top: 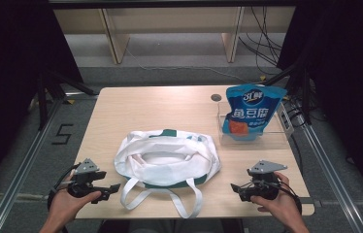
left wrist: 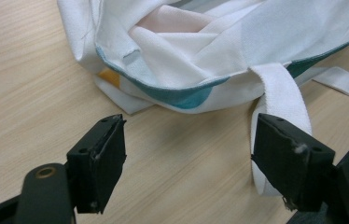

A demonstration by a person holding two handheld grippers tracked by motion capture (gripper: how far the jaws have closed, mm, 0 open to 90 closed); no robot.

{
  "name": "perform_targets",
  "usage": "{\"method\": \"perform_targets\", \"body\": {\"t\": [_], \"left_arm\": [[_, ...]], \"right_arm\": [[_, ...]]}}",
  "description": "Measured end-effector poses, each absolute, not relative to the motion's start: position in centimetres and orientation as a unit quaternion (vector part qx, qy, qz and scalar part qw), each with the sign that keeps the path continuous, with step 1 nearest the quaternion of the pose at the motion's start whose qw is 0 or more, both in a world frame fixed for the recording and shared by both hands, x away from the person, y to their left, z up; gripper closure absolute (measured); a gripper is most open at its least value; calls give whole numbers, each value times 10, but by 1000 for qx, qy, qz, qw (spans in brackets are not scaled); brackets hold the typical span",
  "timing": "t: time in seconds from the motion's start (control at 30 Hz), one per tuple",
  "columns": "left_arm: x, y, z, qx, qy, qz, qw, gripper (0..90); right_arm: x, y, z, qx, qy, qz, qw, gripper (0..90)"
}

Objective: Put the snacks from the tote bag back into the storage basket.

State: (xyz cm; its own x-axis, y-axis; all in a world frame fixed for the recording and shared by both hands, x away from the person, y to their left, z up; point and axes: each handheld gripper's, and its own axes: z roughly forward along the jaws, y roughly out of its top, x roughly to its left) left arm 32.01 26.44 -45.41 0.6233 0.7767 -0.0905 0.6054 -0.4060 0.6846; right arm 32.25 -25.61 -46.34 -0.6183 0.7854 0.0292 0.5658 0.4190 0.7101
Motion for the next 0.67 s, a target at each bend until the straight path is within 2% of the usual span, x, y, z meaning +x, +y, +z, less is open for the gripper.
{"method": "perform_targets", "body": {"t": [0.67], "left_arm": [[320,265,-454,832,414,123,348,242]], "right_arm": [[311,-265,-467,416,828,341,160,189]]}}
